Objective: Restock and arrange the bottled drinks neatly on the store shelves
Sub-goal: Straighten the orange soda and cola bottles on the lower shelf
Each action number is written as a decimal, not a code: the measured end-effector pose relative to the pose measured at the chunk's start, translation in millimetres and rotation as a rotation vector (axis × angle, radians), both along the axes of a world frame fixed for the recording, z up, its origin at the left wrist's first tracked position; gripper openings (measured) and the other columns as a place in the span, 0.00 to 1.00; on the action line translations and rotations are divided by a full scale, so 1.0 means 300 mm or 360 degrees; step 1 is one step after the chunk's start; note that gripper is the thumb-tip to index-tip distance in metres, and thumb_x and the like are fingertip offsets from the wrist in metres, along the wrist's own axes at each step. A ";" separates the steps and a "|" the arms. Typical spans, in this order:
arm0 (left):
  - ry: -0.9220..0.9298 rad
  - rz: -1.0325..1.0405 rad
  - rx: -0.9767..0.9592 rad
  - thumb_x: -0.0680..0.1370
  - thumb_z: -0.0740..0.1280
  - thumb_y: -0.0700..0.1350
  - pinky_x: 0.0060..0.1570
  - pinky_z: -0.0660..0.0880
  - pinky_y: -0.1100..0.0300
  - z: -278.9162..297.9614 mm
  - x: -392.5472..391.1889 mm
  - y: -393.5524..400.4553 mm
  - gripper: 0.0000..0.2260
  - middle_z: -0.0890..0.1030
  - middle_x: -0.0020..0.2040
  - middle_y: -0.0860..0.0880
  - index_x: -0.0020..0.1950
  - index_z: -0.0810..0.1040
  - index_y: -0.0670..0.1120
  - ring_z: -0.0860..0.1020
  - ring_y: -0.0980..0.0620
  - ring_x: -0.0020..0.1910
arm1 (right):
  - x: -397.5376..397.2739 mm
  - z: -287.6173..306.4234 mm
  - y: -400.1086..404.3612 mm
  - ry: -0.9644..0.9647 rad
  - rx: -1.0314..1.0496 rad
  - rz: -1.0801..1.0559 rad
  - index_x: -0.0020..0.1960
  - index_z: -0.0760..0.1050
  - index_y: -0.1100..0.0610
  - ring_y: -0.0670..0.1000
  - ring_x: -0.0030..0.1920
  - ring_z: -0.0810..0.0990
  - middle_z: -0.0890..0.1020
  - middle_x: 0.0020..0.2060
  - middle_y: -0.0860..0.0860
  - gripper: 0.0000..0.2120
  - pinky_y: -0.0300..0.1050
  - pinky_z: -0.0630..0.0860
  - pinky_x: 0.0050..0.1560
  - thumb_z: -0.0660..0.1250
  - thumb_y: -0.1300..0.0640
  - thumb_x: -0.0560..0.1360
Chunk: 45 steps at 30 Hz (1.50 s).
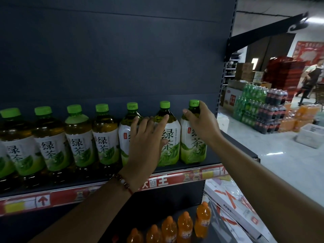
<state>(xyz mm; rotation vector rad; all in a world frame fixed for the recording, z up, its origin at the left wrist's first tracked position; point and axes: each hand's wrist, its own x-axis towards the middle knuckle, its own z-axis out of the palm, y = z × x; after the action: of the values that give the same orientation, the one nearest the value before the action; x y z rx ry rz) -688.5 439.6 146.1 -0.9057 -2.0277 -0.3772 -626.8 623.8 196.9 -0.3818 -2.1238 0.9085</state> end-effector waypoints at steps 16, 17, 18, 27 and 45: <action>-0.0294 -0.0156 0.0031 0.78 0.66 0.50 0.70 0.64 0.39 -0.177 0.230 -0.039 0.23 0.67 0.74 0.41 0.72 0.71 0.48 0.65 0.40 0.73 | 0.143 -0.119 0.004 -0.0231 0.0607 0.0038 0.76 0.56 0.49 0.52 0.76 0.58 0.61 0.75 0.50 0.30 0.54 0.57 0.75 0.55 0.37 0.78; -0.0366 -0.0163 0.0016 0.78 0.66 0.50 0.67 0.68 0.41 -0.234 0.264 -0.043 0.22 0.70 0.72 0.42 0.71 0.71 0.48 0.68 0.41 0.70 | 0.200 -0.164 -0.005 -0.0275 0.0761 0.0041 0.77 0.56 0.48 0.51 0.77 0.52 0.57 0.77 0.50 0.29 0.52 0.51 0.76 0.57 0.40 0.79; -0.0457 -0.0156 -0.0023 0.78 0.65 0.51 0.64 0.71 0.42 -0.303 0.298 -0.042 0.21 0.71 0.71 0.43 0.71 0.72 0.48 0.71 0.41 0.68 | 0.264 -0.219 -0.012 -0.0308 0.0906 0.0074 0.76 0.58 0.48 0.50 0.77 0.50 0.56 0.77 0.49 0.27 0.52 0.49 0.75 0.58 0.42 0.79; -0.1502 -0.0084 -0.0283 0.79 0.62 0.58 0.71 0.66 0.49 -0.976 0.528 0.129 0.30 0.57 0.79 0.55 0.77 0.52 0.63 0.61 0.48 0.75 | 0.569 -1.059 0.191 -0.1042 0.0505 0.0376 0.70 0.67 0.47 0.51 0.68 0.69 0.70 0.69 0.48 0.25 0.45 0.70 0.64 0.66 0.46 0.75; -0.0421 0.0261 -0.0282 0.69 0.72 0.66 0.76 0.43 0.39 -1.929 0.130 0.518 0.49 0.71 0.67 0.29 0.80 0.49 0.52 0.57 0.30 0.76 | 0.082 -2.422 0.584 -0.0488 -0.0849 0.0238 0.70 0.60 0.44 0.50 0.65 0.74 0.73 0.66 0.46 0.41 0.51 0.73 0.62 0.79 0.50 0.64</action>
<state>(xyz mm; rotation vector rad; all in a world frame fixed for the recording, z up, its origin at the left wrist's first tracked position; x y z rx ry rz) -649.4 595.0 -432.5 -0.8217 -2.3911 -0.2389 -602.1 798.9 -529.7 -0.6713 -2.1777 1.5971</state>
